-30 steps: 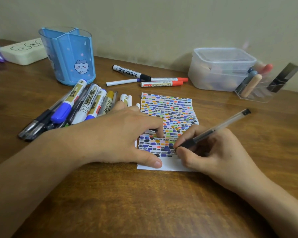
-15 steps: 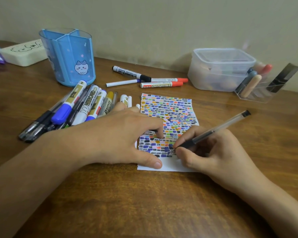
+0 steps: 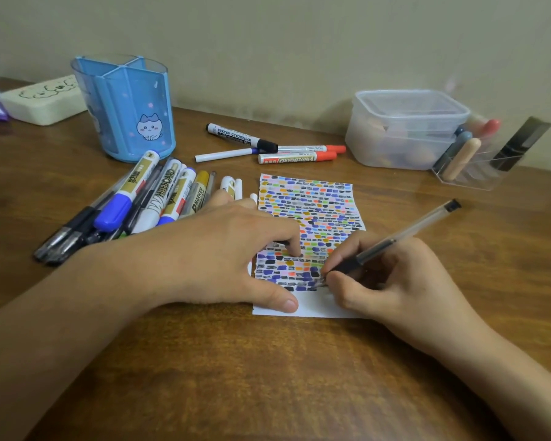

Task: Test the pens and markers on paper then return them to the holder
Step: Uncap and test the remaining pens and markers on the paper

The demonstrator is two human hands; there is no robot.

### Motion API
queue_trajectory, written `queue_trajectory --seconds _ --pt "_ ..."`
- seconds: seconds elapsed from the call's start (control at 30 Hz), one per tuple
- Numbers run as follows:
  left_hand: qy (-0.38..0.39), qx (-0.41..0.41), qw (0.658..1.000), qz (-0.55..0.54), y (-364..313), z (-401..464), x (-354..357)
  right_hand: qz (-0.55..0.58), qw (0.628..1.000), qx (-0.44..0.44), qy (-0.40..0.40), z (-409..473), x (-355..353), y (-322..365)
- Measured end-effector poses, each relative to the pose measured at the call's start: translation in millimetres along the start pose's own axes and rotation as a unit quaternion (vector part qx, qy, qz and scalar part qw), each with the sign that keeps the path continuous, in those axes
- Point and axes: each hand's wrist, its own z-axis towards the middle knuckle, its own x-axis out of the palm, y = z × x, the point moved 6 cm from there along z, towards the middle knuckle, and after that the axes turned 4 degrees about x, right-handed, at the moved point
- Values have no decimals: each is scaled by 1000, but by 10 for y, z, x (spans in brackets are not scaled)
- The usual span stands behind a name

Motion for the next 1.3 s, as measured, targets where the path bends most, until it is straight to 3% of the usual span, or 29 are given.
queue_trajectory --seconds 0.9,1.1,1.3 --pt "-3 21 1000 7 -5 3 16 6 1000 5 8 15 14 -69" --pt "60 -24 997 29 20 -26 58 84 996 22 -8 55 -64 -93" --pt "44 -16 999 -20 -88 -34 -36 158 985 65 -29 58 -204 -80"
